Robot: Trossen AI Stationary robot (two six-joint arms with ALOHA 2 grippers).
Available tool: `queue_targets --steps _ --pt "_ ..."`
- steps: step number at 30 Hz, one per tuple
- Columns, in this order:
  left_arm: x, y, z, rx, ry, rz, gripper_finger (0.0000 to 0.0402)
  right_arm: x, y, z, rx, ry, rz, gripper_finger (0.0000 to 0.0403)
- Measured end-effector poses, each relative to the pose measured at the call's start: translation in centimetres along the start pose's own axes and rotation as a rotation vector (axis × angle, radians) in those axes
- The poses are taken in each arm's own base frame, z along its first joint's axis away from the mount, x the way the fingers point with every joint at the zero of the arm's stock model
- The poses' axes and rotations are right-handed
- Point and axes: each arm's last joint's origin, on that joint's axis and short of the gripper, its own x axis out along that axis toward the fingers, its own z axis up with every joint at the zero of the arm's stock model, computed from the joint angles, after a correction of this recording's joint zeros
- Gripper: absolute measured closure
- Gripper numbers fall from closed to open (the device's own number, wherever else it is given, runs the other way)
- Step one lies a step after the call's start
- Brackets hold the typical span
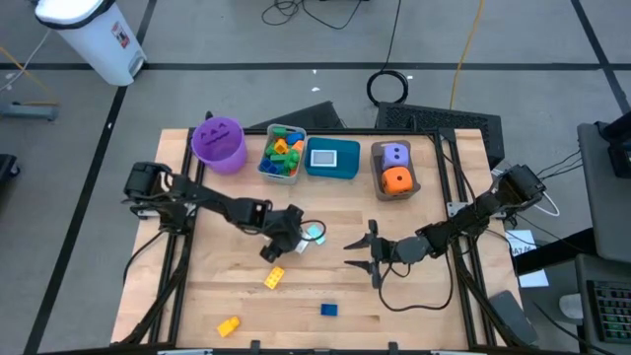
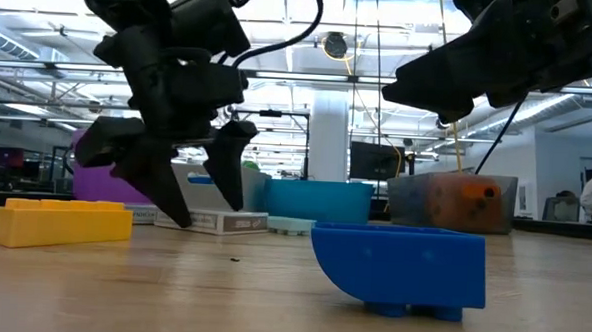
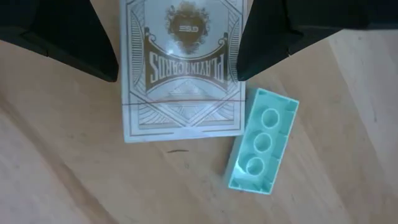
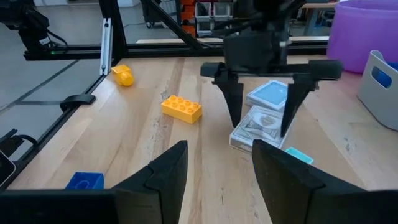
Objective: Pick & Place Toys
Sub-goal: Put the brown deck of cards into the blue bin
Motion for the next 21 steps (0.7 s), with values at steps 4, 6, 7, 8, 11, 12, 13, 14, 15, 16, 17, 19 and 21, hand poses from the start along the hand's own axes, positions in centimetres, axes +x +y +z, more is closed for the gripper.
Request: queue_targets --steps 4,6,7,8,11,12,13,14,15,16,17,19,21 --pt "0.0 0.6 -0.4 -0.027 -0.003 0.001 0.0064 0.0 0.1 0.0 0.000 0.004 0.026 0.0232" --pt "0.0 1.0 -0.4 -0.036 -0.014 0.010 0.0064 0.0 0.2 0.0 0.001 0.009 0.063 0.0232" --pt "0.0 1.2 -0.5 -0.041 -0.020 0.016 0.0064 0.0 0.2 0.0 0.001 0.011 0.078 0.0232" --pt "0.0 1.3 -0.5 -0.046 -0.026 0.022 0.0064 0.0 0.2 0.0 0.001 0.011 0.081 0.0232" --pt "0.0 1.6 -0.4 -0.055 -0.045 0.038 0.0064 0.0 0.2 0.0 0.001 0.011 0.080 0.0232" --pt "0.0 1.8 -0.4 -0.062 -0.053 0.045 0.0064 0.0 0.2 0.0 0.001 0.011 0.080 0.0232" --pt "0.0 1.9 -0.4 -0.077 -0.061 0.052 0.0064 0.0 0.2 0.0 0.001 0.011 0.079 0.0232" --pt "0.0 2.1 -0.4 -0.090 -0.066 0.057 0.0064 0.0 0.2 0.0 0.001 0.011 0.078 0.0232" --pt "0.0 2.2 -0.5 -0.108 -0.069 0.062 0.0064 0.0 0.2 0.0 0.001 0.011 0.079 0.0232" --pt "-0.1 2.4 -0.5 -0.124 -0.073 0.068 0.0064 0.0 0.2 0.0 0.001 0.011 0.079 0.0232" --pt "-0.1 2.6 -0.6 -0.142 -0.076 0.072 0.0064 0.0 0.2 0.0 0.001 0.010 0.079 0.0232" --pt "-0.1 2.8 -0.7 -0.176 -0.077 0.075 0.0064 0.0 0.2 0.0 0.001 0.010 0.078 0.0232" --pt "-0.2 3.1 -1.0 -0.215 -0.076 0.071 0.0064 0.0 0.2 0.0 0.001 0.011 0.079 0.0232"
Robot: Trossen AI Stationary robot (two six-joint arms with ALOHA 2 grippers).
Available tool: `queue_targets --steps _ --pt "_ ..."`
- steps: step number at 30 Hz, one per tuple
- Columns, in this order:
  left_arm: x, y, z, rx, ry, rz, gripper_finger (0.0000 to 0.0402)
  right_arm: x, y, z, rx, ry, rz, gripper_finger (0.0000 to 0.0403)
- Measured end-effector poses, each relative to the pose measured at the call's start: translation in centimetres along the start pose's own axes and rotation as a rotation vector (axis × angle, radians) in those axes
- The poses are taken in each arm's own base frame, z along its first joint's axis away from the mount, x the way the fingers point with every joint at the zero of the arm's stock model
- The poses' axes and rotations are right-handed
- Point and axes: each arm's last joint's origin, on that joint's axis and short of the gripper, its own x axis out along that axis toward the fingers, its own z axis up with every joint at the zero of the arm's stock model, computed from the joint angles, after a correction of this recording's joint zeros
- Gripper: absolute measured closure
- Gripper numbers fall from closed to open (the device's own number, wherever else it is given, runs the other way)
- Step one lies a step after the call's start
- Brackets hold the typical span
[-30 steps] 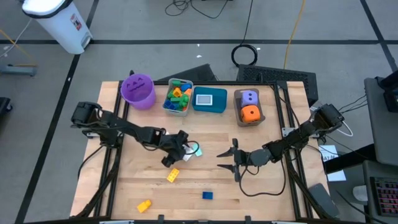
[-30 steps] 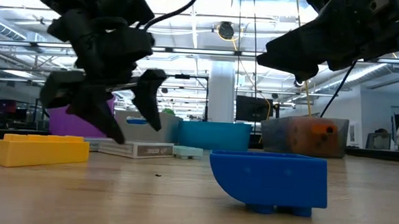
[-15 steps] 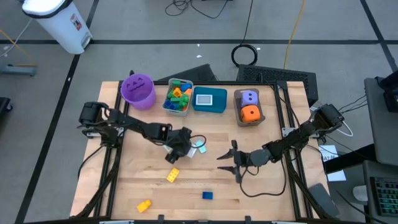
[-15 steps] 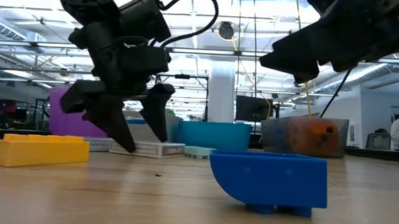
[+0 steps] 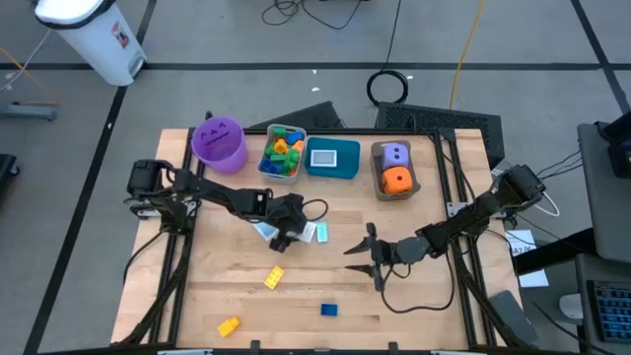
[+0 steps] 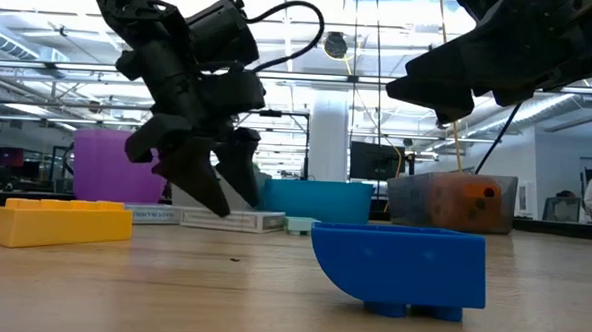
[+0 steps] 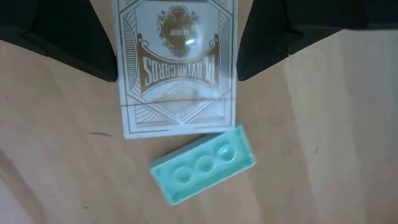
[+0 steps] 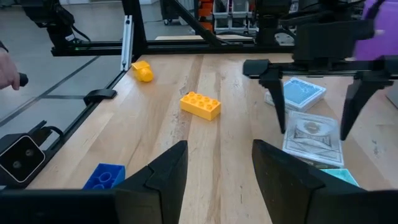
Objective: Pick & Place Toys
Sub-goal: Put the brown deck of cards into the blue bin
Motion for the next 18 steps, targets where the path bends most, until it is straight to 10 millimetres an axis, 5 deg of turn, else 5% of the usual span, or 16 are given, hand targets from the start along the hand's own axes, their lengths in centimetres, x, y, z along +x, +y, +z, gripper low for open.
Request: queue_targets --steps 18 --pt "-0.4 3.0 -1.6 -0.296 0.025 0.033 0.0064 0.0 0.0 0.0 0.000 -0.001 0.000 0.0232"
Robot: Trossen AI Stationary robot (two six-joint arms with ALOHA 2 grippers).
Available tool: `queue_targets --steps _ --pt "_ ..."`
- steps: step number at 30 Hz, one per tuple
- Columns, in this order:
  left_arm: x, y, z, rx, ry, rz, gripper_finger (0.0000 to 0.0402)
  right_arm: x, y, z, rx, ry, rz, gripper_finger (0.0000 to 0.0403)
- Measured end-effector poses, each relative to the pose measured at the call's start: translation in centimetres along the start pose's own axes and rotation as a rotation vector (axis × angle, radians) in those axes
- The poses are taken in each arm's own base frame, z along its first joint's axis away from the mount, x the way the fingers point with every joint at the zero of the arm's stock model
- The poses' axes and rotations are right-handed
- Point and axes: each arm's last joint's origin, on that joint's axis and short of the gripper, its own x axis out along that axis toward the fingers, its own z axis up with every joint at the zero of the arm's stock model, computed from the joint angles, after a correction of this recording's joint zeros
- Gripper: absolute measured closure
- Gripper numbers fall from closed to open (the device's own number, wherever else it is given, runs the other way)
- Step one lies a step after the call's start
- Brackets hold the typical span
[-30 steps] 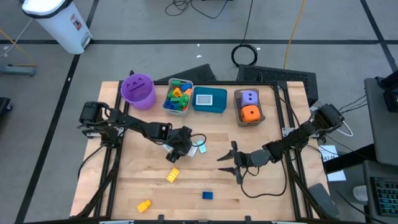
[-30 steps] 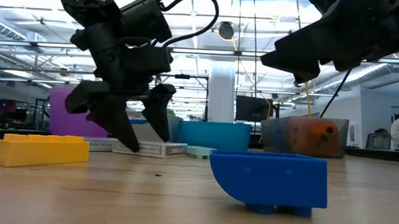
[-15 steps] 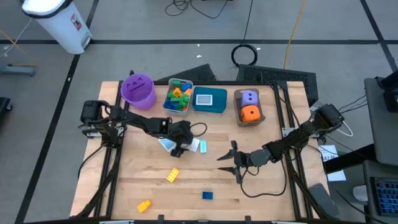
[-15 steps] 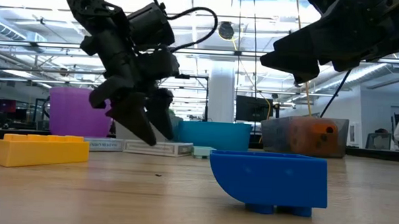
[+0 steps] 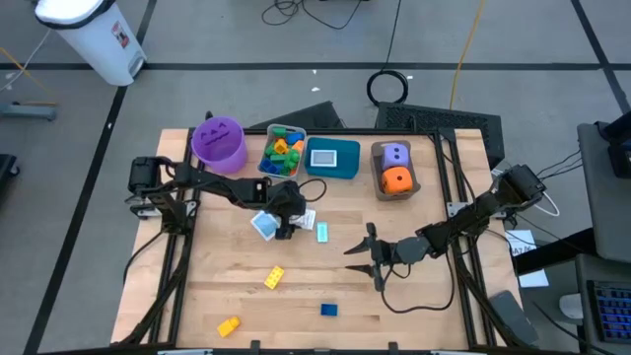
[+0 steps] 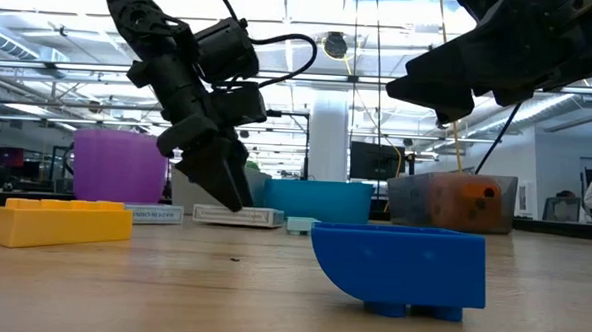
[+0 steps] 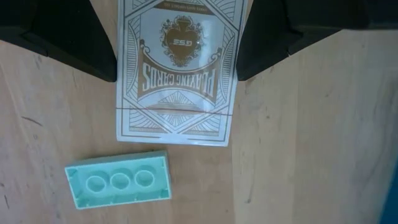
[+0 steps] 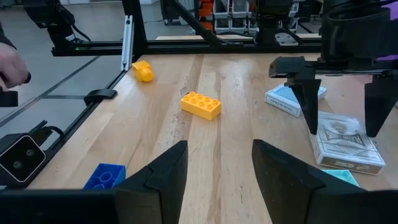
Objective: Pick & Place Toys
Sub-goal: Put the brown deck of cards into the blue bin
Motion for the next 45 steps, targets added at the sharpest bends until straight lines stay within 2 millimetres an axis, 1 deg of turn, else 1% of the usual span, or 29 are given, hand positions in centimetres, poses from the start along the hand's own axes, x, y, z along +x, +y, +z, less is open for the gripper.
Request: queue_targets --steps 8,14,24,34,45 --pt "0.02 -0.16 -0.02 0.008 0.007 0.011 0.0064 0.00 0.00 0.00 0.000 0.000 0.000 0.0232" --pt "0.06 -0.49 0.05 0.069 0.009 0.033 0.0064 0.00 0.00 0.00 0.000 0.000 0.000 0.0232" --pt "0.09 -0.45 0.08 0.070 0.007 0.047 0.0064 0.00 0.00 0.00 0.000 0.000 0.001 0.0232" --pt "-0.08 0.00 0.89 0.088 -0.011 0.164 0.0064 0.00 0.00 -0.01 0.000 0.001 0.001 0.0232" --pt "-0.09 0.02 0.90 0.091 -0.011 0.164 0.0064 0.00 -0.03 -0.17 0.008 0.017 -0.002 0.0232"
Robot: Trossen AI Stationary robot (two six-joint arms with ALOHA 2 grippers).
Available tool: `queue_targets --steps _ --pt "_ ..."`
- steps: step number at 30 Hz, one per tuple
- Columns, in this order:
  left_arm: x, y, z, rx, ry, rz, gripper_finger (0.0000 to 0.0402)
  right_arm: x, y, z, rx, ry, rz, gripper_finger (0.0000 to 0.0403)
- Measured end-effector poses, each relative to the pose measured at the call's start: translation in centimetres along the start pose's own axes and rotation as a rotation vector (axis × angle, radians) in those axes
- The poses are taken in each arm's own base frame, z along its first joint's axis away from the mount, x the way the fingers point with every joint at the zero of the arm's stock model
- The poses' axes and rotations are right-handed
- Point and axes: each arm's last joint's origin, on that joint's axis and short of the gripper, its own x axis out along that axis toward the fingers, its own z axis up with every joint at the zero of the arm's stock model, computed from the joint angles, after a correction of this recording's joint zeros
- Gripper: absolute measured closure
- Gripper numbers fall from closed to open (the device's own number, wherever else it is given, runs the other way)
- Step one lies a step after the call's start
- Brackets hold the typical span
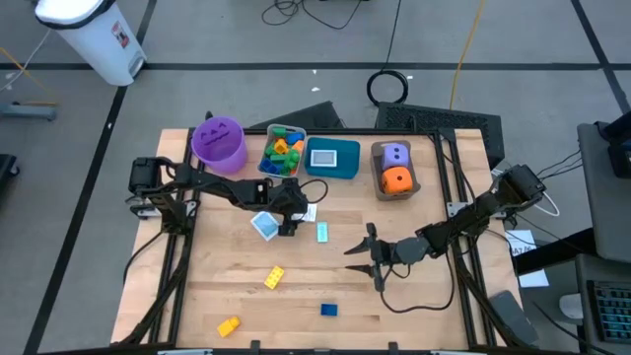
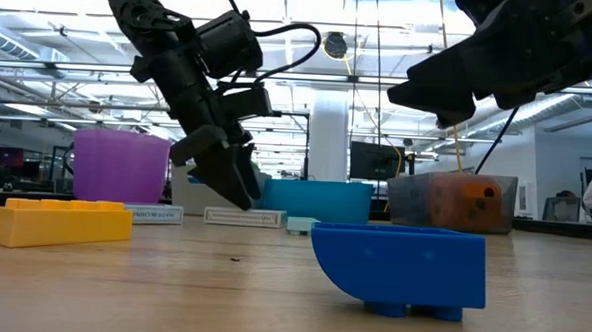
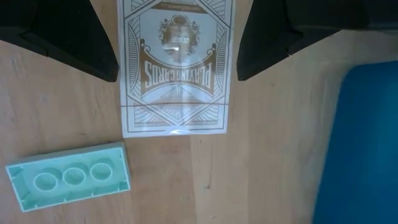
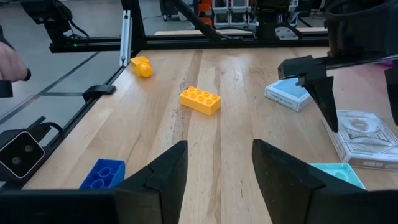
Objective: Pick & Place Toys
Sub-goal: Put the brown deck of cards into the blue bin
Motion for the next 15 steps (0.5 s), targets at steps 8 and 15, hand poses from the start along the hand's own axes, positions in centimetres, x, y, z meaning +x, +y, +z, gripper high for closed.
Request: queue_targets --steps 8,15 --pt "0.0 0.8 -0.2 -0.084 -0.013 -0.057 0.0018 0.0 0.0 0.0 0.001 -0.002 0.000 0.0232" --pt "0.1 1.7 -0.5 -0.125 -0.007 -0.041 0.0022 0.0 0.0 0.0 0.001 -0.002 0.000 0.0232"
